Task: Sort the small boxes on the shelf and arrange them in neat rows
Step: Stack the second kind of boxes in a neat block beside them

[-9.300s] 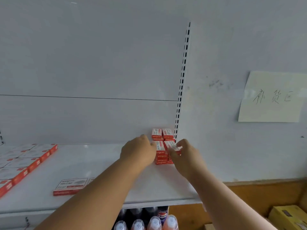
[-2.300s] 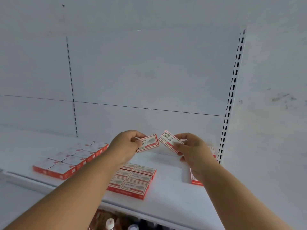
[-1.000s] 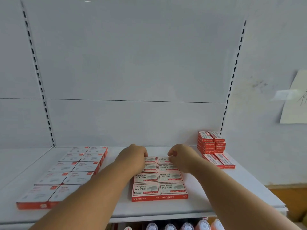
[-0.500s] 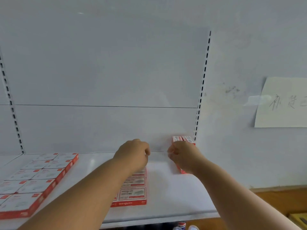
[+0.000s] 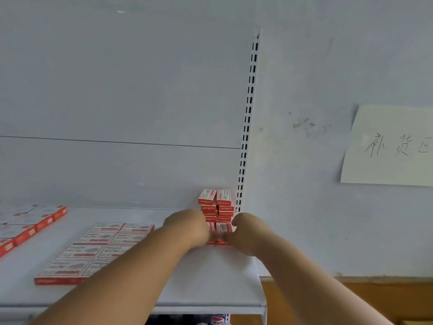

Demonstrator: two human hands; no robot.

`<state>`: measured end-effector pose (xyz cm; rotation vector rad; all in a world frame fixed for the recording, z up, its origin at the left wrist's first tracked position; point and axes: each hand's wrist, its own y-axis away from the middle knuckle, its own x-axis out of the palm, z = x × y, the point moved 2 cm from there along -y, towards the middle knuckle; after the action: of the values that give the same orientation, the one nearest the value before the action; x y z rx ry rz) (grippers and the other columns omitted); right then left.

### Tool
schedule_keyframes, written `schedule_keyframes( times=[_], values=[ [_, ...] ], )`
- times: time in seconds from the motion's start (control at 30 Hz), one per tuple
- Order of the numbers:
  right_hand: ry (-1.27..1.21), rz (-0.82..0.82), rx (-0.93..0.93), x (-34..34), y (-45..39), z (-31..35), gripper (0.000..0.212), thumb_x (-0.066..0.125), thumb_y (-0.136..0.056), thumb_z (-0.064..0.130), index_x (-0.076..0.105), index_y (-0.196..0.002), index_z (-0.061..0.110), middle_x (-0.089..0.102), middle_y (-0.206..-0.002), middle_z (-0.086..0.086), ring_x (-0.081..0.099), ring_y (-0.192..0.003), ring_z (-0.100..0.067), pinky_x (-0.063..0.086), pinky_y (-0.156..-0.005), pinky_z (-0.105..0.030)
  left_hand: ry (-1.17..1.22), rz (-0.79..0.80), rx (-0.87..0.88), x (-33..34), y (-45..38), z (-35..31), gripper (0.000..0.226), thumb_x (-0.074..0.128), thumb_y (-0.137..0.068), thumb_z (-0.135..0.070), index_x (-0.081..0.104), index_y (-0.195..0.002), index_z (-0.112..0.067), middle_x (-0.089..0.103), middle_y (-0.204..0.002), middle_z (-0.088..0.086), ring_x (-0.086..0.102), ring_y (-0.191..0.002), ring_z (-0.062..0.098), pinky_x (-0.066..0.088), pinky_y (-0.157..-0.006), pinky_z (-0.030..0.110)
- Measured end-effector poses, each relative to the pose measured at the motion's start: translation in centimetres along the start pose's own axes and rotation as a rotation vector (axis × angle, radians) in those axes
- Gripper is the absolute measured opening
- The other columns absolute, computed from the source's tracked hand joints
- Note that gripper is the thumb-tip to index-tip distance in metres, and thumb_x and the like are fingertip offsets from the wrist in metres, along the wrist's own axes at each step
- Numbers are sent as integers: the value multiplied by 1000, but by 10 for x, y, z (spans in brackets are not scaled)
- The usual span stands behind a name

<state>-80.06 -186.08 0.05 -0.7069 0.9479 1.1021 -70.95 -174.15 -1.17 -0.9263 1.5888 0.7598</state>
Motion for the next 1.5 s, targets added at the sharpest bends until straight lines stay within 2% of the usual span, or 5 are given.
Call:
schedule_keyframes(
  times=[0.27,0.5,0.7,0.8,1.5],
  values=[
    [-95,24,-6,10,-20,-13,13,68,-82,24,59,-78,16,49,-67,2,49,-59,-17,37,-51,-22,290,-68,-87,-5,19,10,16,72,-78,-29,66,-91,-23,70,-85,-2,66,-81,21,48,-64,29],
    [20,65,-67,16,-17,-5,28,58,-86,35,65,-108,18,65,-95,-1,59,-81,-20,47,-64,-25,363,-106,-52,-22,22,41,31,66,-85,-14,61,-108,-34,67,-93,-9,64,-87,13,50,-72,28],
    [173,28,-37,14,-8,17,18,64,-78,32,52,-76,19,52,-73,4,51,-64,-15,34,-48,-22,368,-165,6,-37,27,71,27,63,-88,-13,61,-107,-32,66,-104,-12,61,-90,10,47,-66,23],
    [129,14,-56,20,-5,35,31,65,-76,27,54,-104,19,55,-102,0,56,-82,-20,40,-57,-23,362,-217,36,-51,32,93,28,64,-90,-13,64,-107,-35,66,-104,-13,60,-88,8,45,-64,20],
    [-925,-201,148,65,-46,167,31,63,-90,2,47,-113,16,68,-94,-9,72,-72,-22,53,-60,-28,598,-355,-116,-74,22,248,14,65,-92,-16,59,-101,-26,68,-102,-5,64,-89,15,52,-74,25]
  ],
)
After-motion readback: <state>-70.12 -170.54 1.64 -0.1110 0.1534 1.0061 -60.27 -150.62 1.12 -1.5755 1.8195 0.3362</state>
